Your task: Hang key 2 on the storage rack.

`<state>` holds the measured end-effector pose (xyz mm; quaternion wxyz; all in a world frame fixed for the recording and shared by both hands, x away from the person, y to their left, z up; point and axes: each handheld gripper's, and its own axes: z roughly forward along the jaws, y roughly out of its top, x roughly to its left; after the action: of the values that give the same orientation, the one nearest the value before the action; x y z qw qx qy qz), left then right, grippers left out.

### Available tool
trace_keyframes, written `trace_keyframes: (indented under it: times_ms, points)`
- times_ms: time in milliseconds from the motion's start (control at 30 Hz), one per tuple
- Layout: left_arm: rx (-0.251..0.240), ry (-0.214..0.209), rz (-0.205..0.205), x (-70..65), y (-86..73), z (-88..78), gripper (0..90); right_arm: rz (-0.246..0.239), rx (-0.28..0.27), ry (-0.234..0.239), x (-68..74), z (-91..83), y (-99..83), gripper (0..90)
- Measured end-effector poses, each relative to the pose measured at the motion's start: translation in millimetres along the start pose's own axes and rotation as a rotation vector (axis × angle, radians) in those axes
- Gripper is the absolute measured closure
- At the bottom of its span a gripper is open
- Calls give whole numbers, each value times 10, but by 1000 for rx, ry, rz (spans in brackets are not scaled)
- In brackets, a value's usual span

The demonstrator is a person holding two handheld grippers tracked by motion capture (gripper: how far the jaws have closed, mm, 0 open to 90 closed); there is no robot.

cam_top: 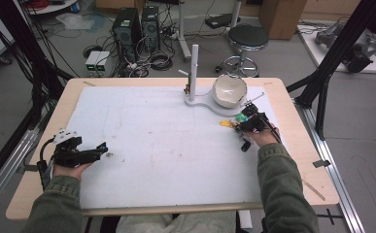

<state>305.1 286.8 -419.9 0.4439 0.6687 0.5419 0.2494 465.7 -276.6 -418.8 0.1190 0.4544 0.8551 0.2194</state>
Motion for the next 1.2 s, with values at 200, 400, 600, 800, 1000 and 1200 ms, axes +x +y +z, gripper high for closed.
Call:
trace_keyframes:
  times_ms: [200,400,600,800,1000,1200]
  points:
    - [2,-7,3,4,0,6,17,5,3,-28,46,-17,6,793]
    - [-2,-12,-1,3,1,13,17,12,-3,-32,64,-76,-4,794]
    - [-9,-30,-4,14,5,4,17,41,-36,-22,62,-195,-17,793]
    - [-16,-39,-9,16,13,18,17,63,-61,-7,47,-327,-50,792]
    - [-20,-46,-13,4,32,48,17,63,-81,-4,77,-420,-69,792]
    - [-19,-54,-17,-4,42,71,17,56,-100,9,140,-500,-71,790]
